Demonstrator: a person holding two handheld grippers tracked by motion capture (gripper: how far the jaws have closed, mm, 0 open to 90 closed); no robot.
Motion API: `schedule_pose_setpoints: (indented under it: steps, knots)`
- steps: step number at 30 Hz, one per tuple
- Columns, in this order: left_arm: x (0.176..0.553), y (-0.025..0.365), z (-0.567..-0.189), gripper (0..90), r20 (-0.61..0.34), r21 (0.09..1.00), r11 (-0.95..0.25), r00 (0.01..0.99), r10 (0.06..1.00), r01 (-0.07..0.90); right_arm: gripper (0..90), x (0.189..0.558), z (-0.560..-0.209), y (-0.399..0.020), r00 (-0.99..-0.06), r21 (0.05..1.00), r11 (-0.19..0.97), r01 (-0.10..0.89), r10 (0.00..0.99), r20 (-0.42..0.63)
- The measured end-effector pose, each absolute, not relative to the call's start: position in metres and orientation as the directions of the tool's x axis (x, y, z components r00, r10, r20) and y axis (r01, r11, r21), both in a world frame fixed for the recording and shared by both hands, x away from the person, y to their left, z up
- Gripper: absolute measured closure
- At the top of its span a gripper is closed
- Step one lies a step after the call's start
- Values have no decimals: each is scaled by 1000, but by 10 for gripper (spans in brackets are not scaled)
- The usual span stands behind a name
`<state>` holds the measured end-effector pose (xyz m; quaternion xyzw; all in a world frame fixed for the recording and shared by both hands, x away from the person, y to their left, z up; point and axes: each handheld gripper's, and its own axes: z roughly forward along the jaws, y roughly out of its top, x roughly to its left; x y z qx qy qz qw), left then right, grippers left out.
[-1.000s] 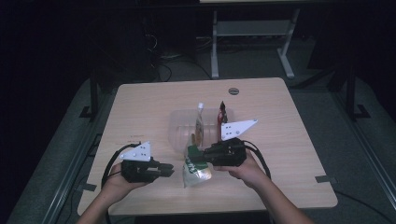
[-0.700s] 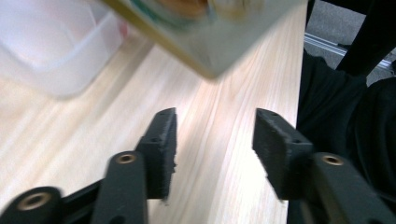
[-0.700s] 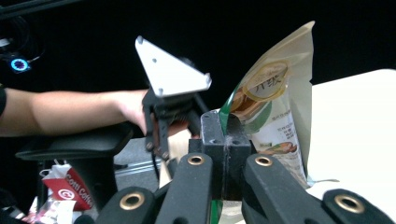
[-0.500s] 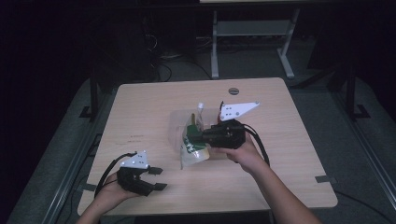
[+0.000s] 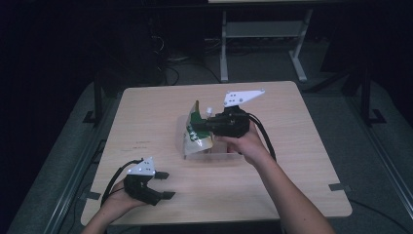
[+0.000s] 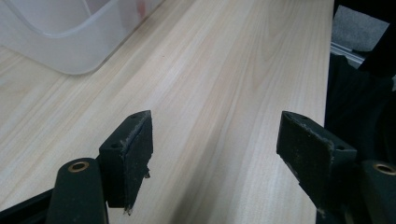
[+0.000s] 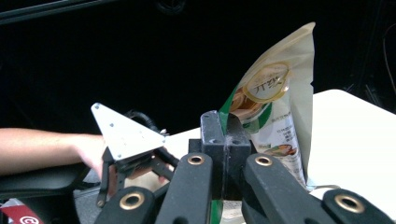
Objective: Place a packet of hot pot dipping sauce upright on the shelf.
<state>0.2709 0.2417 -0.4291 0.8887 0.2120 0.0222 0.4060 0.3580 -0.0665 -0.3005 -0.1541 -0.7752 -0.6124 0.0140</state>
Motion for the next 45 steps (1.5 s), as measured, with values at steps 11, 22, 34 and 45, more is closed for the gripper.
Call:
schedule_pose_setpoints:
  steps: [11,22,34,45]
  knots:
    - [271,240,-433,265,-125,719,-602,917,379,347,900,385,-301,-53,-938,932,220,288,259,229]
    - [272,240,-435,265,-131,707,-612,917,378,353,900,401,-318,-38,-920,908,265,325,309,240]
    - [271,239,-436,265,-137,700,-617,916,376,358,900,410,-334,-27,-899,875,312,369,359,251]
    - [272,239,-436,265,-136,698,-621,917,375,357,885,411,-337,-24,-894,865,335,374,380,240]
